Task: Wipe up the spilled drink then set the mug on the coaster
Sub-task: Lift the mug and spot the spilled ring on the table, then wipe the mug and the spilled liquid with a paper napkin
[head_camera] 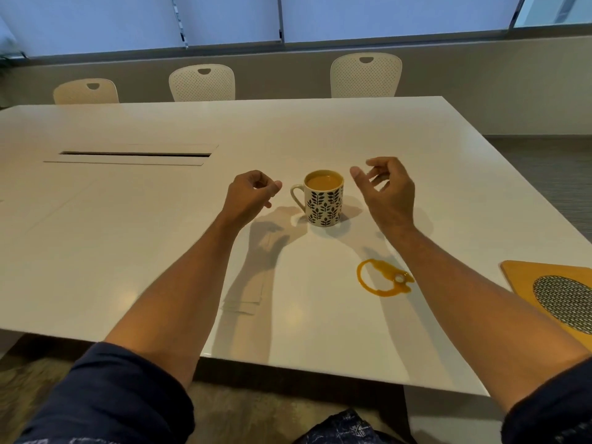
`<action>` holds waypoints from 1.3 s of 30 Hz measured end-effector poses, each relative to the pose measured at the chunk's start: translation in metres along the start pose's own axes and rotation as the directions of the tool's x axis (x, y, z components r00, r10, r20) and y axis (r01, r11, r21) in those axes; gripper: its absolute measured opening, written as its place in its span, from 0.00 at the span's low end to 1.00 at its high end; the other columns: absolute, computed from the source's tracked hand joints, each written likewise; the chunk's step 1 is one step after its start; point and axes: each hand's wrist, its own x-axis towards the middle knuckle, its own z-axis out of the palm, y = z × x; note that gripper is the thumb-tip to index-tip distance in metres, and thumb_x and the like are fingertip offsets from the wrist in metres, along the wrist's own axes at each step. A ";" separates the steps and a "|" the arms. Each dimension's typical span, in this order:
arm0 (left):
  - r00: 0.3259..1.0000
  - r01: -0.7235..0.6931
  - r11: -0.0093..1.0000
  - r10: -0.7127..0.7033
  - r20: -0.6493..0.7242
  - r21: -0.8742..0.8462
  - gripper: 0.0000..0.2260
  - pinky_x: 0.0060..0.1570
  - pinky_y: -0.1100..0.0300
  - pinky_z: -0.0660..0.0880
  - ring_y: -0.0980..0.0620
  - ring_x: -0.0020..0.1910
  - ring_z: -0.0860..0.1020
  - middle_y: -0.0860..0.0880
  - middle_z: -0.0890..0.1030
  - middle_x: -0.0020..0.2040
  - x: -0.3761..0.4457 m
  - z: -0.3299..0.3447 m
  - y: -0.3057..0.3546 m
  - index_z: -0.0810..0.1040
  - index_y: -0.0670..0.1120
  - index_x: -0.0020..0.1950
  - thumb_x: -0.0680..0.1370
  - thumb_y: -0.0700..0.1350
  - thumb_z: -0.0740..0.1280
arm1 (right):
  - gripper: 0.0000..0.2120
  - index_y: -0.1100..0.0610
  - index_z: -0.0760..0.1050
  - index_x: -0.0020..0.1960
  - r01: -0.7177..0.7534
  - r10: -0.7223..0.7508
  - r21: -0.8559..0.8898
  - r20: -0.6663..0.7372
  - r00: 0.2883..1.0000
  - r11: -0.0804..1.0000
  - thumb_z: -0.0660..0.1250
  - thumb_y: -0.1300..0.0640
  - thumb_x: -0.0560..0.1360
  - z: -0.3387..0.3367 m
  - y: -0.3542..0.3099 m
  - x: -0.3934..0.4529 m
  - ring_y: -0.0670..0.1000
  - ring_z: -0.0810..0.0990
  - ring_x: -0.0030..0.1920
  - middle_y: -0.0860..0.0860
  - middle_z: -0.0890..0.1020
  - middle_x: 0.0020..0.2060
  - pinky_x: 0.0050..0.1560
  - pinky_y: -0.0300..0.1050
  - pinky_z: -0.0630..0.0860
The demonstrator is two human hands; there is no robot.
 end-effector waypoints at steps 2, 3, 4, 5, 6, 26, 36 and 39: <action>0.999 -0.027 0.997 0.029 -0.026 0.079 0.13 0.40 0.61 0.75 0.52 0.36 0.84 0.49 0.84 0.41 -0.012 -0.009 -0.003 0.82 0.44 0.44 0.76 0.54 0.71 | 0.12 0.56 0.78 0.47 0.123 -0.124 -0.022 -0.062 0.990 0.992 0.72 0.47 0.77 0.001 -0.014 -0.007 0.45 0.78 0.37 0.49 0.82 0.39 0.37 0.38 0.75; 0.998 -0.034 0.992 0.040 -0.046 0.120 0.12 0.41 0.60 0.76 0.52 0.36 0.84 0.51 0.84 0.40 -0.018 -0.013 -0.005 0.82 0.46 0.43 0.76 0.55 0.71 | 0.11 0.57 0.79 0.44 0.174 -0.176 -0.035 -0.051 0.983 0.984 0.72 0.50 0.78 0.003 -0.021 -0.013 0.45 0.77 0.35 0.50 0.81 0.37 0.36 0.39 0.75; 0.997 -0.037 0.986 0.048 -0.066 0.160 0.12 0.42 0.60 0.76 0.52 0.37 0.83 0.53 0.83 0.40 -0.024 -0.017 -0.007 0.81 0.48 0.42 0.75 0.55 0.71 | 0.11 0.58 0.79 0.42 0.215 -0.216 -0.040 -0.026 0.976 0.976 0.73 0.52 0.77 0.008 -0.027 -0.019 0.47 0.77 0.34 0.51 0.81 0.35 0.35 0.41 0.74; 0.995 -0.037 0.980 0.054 -0.083 0.198 0.11 0.41 0.61 0.75 0.53 0.38 0.82 0.55 0.83 0.40 -0.030 -0.020 -0.010 0.81 0.49 0.41 0.75 0.56 0.71 | 0.11 0.59 0.79 0.40 0.244 -0.244 -0.033 0.008 0.970 0.969 0.73 0.53 0.77 0.013 -0.034 -0.026 0.49 0.77 0.33 0.51 0.81 0.34 0.34 0.43 0.74; 0.993 -0.038 0.972 0.063 -0.097 0.234 0.10 0.40 0.62 0.75 0.55 0.38 0.81 0.56 0.82 0.40 -0.036 -0.024 -0.014 0.81 0.51 0.41 0.75 0.56 0.70 | 0.11 0.59 0.80 0.39 0.265 -0.263 -0.022 0.048 0.963 0.964 0.74 0.53 0.76 0.019 -0.040 -0.033 0.51 0.78 0.33 0.52 0.81 0.33 0.34 0.45 0.75; 0.996 0.040 0.836 0.012 -0.092 0.548 0.14 0.58 0.48 0.69 0.42 0.62 0.75 0.49 0.82 0.61 -0.092 -0.041 -0.075 0.80 0.50 0.60 0.76 0.45 0.63 | 0.04 0.59 0.78 0.48 0.020 0.319 -0.478 0.615 0.722 0.878 0.70 0.60 0.75 0.132 -0.064 -0.067 0.56 0.82 0.45 0.53 0.81 0.42 0.39 0.46 0.75; 0.989 0.026 0.856 0.054 -0.138 0.516 0.10 0.58 0.51 0.65 0.45 0.62 0.74 0.51 0.82 0.57 -0.100 -0.038 -0.072 0.79 0.51 0.56 0.77 0.45 0.64 | 0.15 0.59 0.79 0.55 -0.118 0.454 -0.529 0.570 0.685 0.841 0.75 0.52 0.73 0.147 -0.069 -0.056 0.54 0.82 0.47 0.53 0.83 0.46 0.45 0.48 0.80; 0.987 0.024 0.859 0.059 -0.146 0.512 0.09 0.56 0.53 0.64 0.45 0.61 0.74 0.51 0.82 0.56 -0.101 -0.038 -0.071 0.79 0.51 0.56 0.77 0.44 0.64 | 0.16 0.58 0.80 0.56 -0.163 0.476 -0.531 0.529 0.703 0.831 0.77 0.53 0.72 0.151 -0.072 -0.056 0.55 0.83 0.49 0.53 0.85 0.48 0.52 0.52 0.83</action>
